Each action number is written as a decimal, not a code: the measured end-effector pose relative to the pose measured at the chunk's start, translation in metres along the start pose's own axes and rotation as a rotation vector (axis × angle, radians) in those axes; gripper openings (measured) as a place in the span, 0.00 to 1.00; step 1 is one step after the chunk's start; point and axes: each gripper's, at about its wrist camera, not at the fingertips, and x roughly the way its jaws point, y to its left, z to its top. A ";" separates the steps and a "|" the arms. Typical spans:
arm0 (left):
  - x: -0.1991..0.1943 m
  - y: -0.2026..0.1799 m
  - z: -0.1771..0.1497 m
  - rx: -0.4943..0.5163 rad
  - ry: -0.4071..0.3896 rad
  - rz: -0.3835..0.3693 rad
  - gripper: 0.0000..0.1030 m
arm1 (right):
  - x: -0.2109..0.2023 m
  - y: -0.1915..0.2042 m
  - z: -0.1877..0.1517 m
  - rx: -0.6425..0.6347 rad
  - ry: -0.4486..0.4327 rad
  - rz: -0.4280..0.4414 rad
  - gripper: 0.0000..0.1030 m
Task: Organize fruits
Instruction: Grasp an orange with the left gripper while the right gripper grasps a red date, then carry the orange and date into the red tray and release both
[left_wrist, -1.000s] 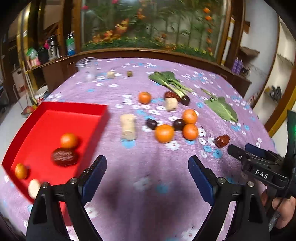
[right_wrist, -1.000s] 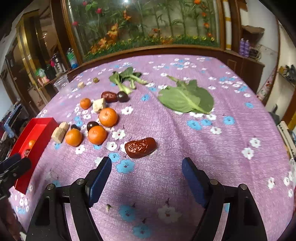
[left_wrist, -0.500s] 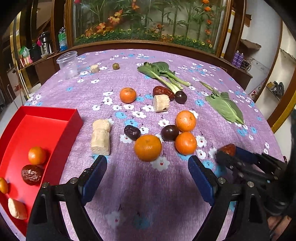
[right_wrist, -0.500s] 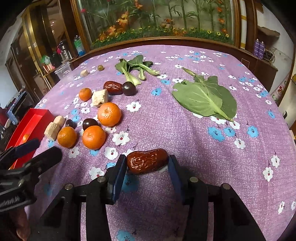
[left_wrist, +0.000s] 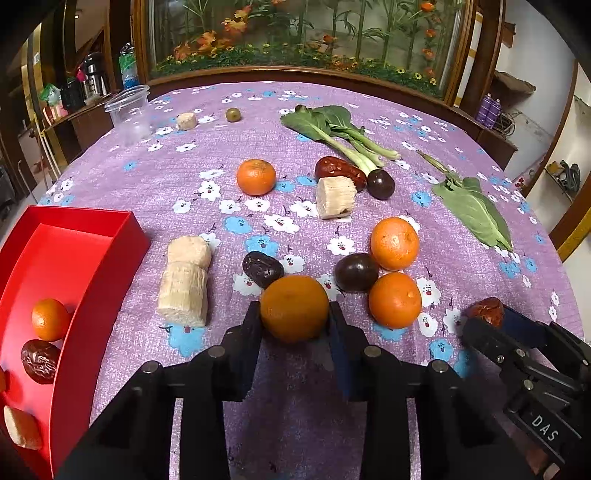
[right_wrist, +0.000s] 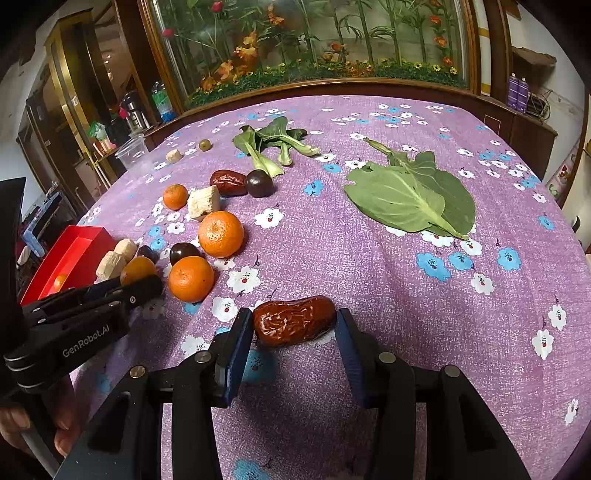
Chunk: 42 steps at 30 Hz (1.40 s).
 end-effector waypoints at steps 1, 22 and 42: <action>-0.001 0.003 0.000 -0.012 0.005 -0.016 0.31 | 0.000 0.000 0.000 0.000 0.000 0.000 0.48; -0.120 0.065 -0.053 -0.121 -0.131 -0.027 0.31 | -0.060 0.063 -0.017 -0.071 -0.054 0.020 0.48; -0.128 0.226 -0.051 -0.419 -0.114 0.213 0.31 | -0.019 0.260 0.016 -0.300 -0.067 0.252 0.48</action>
